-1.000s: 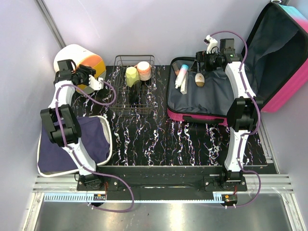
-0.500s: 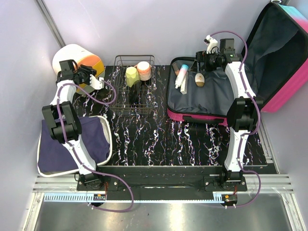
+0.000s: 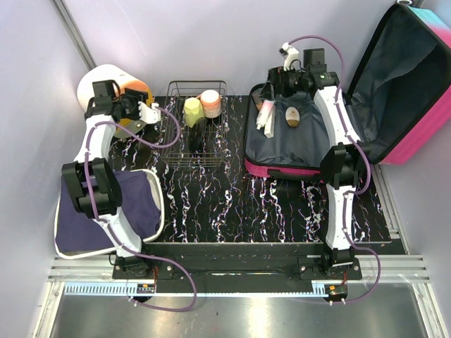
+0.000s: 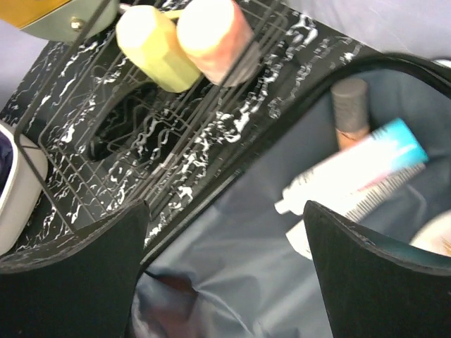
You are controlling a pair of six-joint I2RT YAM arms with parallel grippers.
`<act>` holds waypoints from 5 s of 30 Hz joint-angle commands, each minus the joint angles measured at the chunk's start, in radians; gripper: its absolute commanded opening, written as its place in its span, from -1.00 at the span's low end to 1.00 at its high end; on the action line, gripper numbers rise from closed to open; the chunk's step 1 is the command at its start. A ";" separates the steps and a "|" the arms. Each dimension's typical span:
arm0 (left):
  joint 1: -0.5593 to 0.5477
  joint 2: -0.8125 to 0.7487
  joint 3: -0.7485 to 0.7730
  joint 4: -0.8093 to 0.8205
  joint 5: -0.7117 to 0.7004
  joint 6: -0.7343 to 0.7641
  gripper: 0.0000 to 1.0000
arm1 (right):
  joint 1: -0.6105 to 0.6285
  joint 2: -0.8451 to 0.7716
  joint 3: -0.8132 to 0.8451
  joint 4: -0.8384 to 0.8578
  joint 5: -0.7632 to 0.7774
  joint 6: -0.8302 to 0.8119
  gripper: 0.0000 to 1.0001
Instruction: Open, take out, and arrange the luggage
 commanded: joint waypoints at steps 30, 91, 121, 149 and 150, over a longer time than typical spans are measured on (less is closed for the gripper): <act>-0.302 0.288 0.249 -0.156 -0.238 -0.812 0.15 | 0.117 -0.037 -0.036 -0.128 0.024 -0.147 0.99; 0.022 0.228 0.432 -0.121 -0.715 -2.805 -0.11 | 0.119 0.015 0.092 -0.228 0.141 -0.130 0.99; -0.139 0.150 0.268 -0.018 -0.534 -2.865 -1.00 | 0.116 -0.016 0.050 -0.245 0.149 -0.176 1.00; -0.236 -0.158 -0.105 -0.029 -0.522 -2.879 0.98 | 0.077 -0.010 0.059 -0.219 0.086 -0.161 0.99; -0.236 -0.166 -0.104 -0.022 -0.525 -2.860 0.98 | 0.071 -0.007 0.068 -0.208 0.080 -0.147 0.99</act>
